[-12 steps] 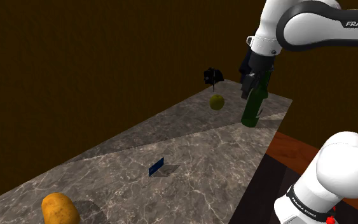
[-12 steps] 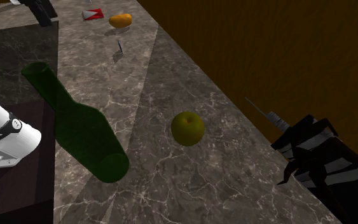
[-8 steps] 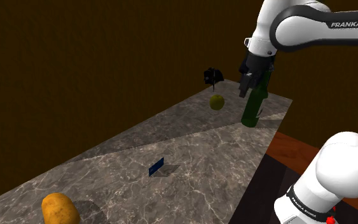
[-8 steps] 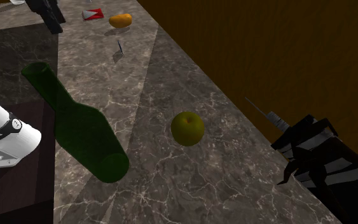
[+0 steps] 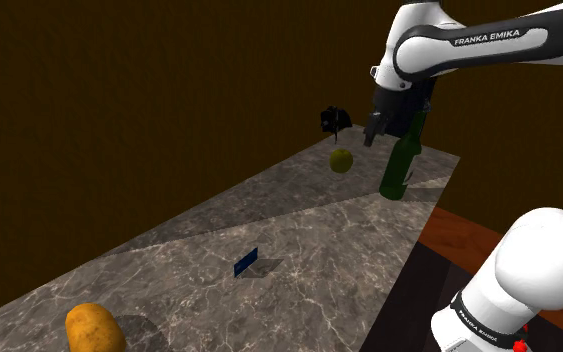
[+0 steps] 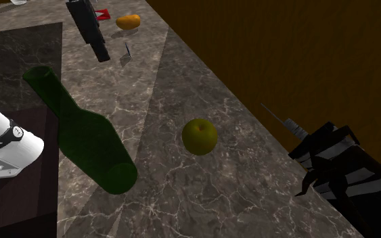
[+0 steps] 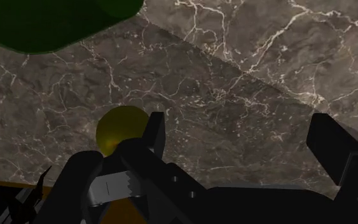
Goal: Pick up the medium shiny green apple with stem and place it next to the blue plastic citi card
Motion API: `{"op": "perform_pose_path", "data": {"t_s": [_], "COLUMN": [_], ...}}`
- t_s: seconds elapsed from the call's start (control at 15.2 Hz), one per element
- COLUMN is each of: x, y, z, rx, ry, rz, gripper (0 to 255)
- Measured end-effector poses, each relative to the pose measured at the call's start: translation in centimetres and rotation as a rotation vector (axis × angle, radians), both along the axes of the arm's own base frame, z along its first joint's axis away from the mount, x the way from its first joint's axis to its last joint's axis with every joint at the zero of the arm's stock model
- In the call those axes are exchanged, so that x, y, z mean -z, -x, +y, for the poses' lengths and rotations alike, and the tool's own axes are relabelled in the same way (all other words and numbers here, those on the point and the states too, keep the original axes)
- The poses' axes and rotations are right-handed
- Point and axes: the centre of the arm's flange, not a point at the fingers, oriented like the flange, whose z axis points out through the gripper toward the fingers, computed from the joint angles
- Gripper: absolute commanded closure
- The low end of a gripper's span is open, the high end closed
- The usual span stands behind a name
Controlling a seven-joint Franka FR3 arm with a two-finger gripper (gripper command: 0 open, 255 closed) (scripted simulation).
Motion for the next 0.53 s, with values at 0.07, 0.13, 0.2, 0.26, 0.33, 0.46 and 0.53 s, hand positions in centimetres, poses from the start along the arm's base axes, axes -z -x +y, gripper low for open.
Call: {"op": "perform_pose_path", "data": {"t_s": [0.07, 0.13, 0.2, 0.26, 0.33, 0.46, 0.53], "x": [0.8, 1.1, 1.6, 2.2, 2.5, 3.5, 4.2], "y": [-0.8, -1.9, -2.5, -3.6, -4.3, -6.8, -7.6], "z": [-0.9, -1.8, -2.8, -3.5, -4.4, -6.1, -6.9], "rx": [-0.002, -0.005, -0.007, -0.01, -0.012, -0.017, -0.019], "ry": [-0.006, -0.012, -0.017, -0.023, -0.029, -0.04, -0.045], "rz": [0.001, 0.002, 0.003, 0.003, 0.004, 0.005, 0.007], "gripper": [0, 0, 0, 0, 0, 0, 0]}}
